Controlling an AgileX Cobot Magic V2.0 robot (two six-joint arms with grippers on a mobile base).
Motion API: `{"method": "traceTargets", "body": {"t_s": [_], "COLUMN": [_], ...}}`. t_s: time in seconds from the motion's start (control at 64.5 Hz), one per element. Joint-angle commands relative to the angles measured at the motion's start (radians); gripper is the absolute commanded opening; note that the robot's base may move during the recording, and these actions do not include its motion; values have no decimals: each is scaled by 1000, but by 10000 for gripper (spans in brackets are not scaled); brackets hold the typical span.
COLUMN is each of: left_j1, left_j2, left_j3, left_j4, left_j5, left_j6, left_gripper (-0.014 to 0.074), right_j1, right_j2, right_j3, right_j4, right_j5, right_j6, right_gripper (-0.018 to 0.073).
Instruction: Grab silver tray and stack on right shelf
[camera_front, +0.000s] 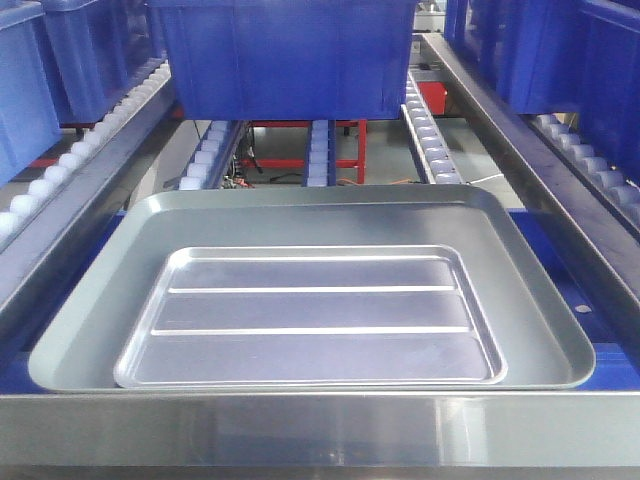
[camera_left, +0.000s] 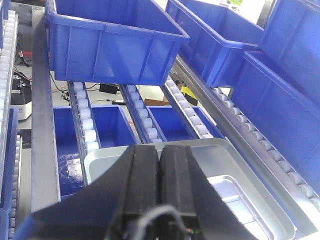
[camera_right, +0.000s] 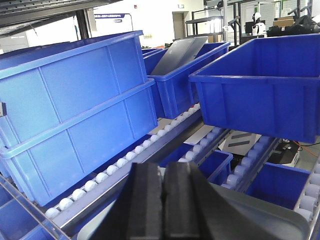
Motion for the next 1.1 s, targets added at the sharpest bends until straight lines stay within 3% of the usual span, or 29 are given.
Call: {"method": "traceTargets", "body": {"t_s": [0.0,0.124,0.217,0.326,0.372,0.465,0.512,0.62,0.791,1.086], "left_j1": [-9,-9,-9,-9,-9,-9,-9,-9,-9,-9], "left_j2": [7,7,7,7,7,7,7,7,7,11], "left_j3": [-29,-29,-29,-29,-29,-29,-29,-29,-29,-29], "left_j4": [6,6,6,6,6,6,6,6,6,6], "left_j5": [-77,-77,-77,-77,-77,-77,-77,-77,-77,-77], "left_j6": [1,1,1,1,1,1,1,1,1,1], "left_gripper": [-92,-92,-92,-92,-92,-92,-92,-92,-92,-92], "right_j1": [1,1,0,-34,-80,-209,-294,-458,-631,-658], "right_j2": [10,9,9,1,-5,-31,-49,-99,-232,-286], "right_j3": [-28,-28,-26,1,12,40,60,117,209,351], "right_j4": [-15,-15,-12,58,109,287,421,659,673,673], "right_j5": [-63,-57,42,107,114,73,43,-5,-29,-191], "right_j6": [-8,-8,-8,-23,-107,-403,-570,-761,-776,-775], "right_gripper": [49,49,49,49,49,49,49,49,49,49]}}
